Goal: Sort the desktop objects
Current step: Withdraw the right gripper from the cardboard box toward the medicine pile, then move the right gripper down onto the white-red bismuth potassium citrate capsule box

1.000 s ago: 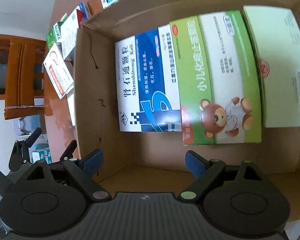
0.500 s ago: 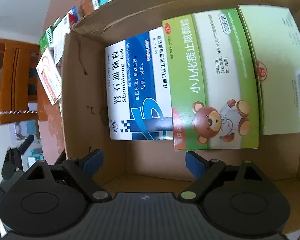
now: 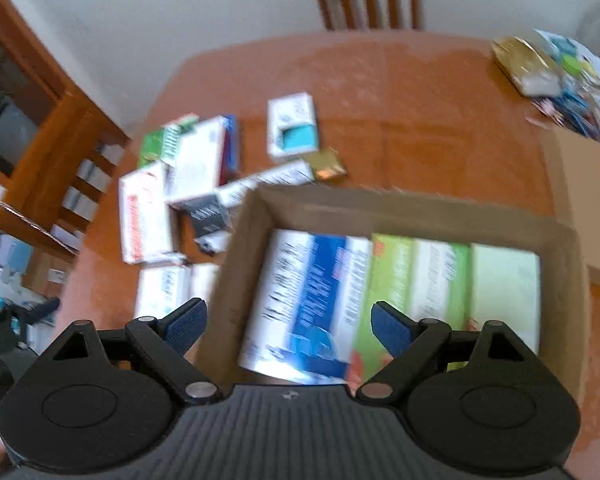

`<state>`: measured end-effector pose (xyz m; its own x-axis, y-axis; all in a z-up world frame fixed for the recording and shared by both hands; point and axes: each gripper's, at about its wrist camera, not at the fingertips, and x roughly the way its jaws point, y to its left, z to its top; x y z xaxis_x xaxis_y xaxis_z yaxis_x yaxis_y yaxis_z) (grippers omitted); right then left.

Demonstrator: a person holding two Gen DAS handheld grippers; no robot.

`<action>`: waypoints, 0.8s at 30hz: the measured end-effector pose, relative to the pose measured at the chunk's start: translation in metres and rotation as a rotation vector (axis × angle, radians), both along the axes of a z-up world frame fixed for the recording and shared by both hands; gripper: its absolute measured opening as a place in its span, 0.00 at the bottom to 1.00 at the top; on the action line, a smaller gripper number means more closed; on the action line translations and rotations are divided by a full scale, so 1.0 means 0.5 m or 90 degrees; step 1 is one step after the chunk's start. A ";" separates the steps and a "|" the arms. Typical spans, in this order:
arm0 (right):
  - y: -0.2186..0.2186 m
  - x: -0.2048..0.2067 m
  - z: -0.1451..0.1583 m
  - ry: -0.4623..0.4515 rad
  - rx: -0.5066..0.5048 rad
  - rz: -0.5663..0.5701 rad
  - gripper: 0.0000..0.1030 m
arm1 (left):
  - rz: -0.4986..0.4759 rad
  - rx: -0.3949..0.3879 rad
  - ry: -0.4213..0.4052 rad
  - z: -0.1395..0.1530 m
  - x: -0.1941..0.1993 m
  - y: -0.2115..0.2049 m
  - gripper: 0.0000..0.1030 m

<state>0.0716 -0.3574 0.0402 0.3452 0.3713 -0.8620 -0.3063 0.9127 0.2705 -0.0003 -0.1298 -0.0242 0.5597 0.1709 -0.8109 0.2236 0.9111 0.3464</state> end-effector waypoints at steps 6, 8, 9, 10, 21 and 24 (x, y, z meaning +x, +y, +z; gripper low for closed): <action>0.100 -0.015 0.001 -0.032 0.027 0.034 0.90 | 0.023 -0.004 0.014 -0.011 0.007 0.040 1.00; 0.127 -0.029 -0.001 -0.028 0.038 0.045 0.90 | 0.016 -0.017 0.016 -0.014 0.012 0.048 1.00; 0.140 -0.034 0.000 -0.026 0.038 0.050 0.90 | 0.009 -0.024 0.019 -0.017 0.014 0.051 1.00; 0.156 -0.040 -0.002 -0.024 0.036 0.053 0.90 | 0.001 -0.029 0.022 -0.019 0.017 0.053 1.00; 0.225 -0.073 -0.011 -0.012 -0.009 0.016 0.90 | -0.074 -0.063 0.059 -0.058 0.055 0.099 1.00; 0.260 -0.081 -0.022 -0.004 -0.009 0.018 0.90 | -0.087 -0.069 0.065 -0.065 0.061 0.115 1.00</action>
